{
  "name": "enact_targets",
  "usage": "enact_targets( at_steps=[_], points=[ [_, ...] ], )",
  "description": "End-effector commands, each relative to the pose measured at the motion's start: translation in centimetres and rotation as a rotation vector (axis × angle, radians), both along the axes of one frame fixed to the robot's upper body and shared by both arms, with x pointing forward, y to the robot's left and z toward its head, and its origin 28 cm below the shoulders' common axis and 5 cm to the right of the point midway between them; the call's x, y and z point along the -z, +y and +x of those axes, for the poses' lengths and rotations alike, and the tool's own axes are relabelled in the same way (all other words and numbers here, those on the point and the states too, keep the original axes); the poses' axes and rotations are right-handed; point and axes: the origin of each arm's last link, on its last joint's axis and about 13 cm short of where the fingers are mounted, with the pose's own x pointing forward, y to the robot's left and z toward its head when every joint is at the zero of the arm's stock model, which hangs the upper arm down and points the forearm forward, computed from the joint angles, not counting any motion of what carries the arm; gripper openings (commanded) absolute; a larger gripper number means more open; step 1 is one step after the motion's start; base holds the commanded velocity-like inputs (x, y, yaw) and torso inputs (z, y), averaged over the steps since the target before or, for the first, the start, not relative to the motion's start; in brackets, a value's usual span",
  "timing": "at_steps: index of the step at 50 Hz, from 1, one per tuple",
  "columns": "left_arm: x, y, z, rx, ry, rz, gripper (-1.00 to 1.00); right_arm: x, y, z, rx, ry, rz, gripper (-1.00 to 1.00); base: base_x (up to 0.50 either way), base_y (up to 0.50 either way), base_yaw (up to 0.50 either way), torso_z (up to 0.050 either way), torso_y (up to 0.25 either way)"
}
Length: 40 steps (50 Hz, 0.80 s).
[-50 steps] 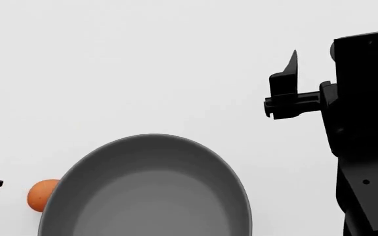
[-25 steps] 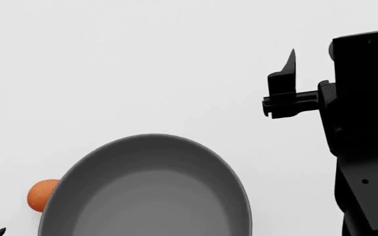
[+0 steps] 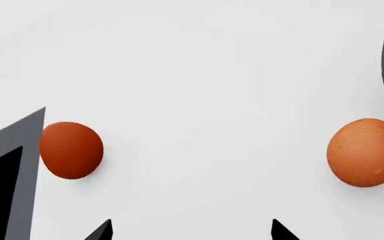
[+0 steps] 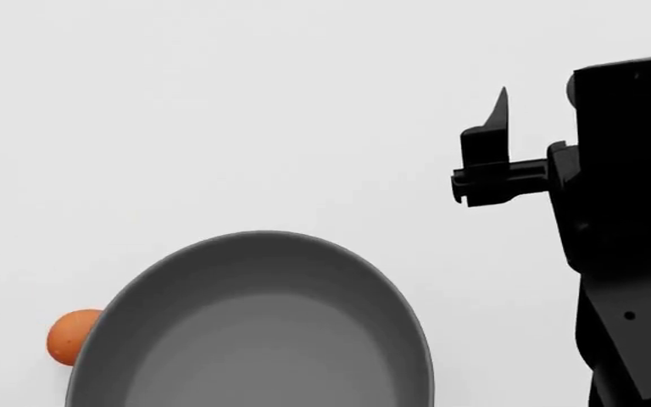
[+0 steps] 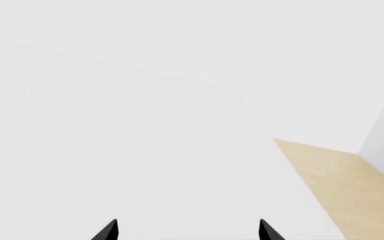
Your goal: Place the eggs and milk next to the bowl.
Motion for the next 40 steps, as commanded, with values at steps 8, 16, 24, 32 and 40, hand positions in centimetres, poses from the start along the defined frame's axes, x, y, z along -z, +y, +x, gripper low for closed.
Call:
enact_targets(
  at_steps=[8,16,24,32,40],
  points=[
    [-0.3,0.4,0.7,-0.203,-0.038,0.004,1.00,0.3,-0.1,0.0,-0.017,-0.009,0.026,1.00,0.00,0.00,0.00,0.000,0.000],
    [0.3,0.0,2.6,-0.288,-0.039,-0.049,1.00,0.3,-0.2,-0.1,-0.017,-0.009,0.027,1.00,0.00,0.00,0.00,0.000,0.000],
    [0.8,-0.6,4.4,-0.374,-0.036,-0.122,1.00,0.4,-0.3,-0.2,-0.014,-0.008,0.026,1.00,0.00,0.00,0.00,0.000,0.000],
    [1.3,-0.8,7.6,-0.455,-0.039,-0.187,1.00,0.5,-0.4,-0.2,-0.011,-0.003,0.028,1.00,0.00,0.00,0.00,0.000,0.000],
    [1.0,-0.8,8.5,-0.489,-0.054,-0.222,1.00,0.6,-0.4,-0.2,-0.009,-0.002,0.030,1.00,0.00,0.00,0.00,0.000,0.000]
  ],
)
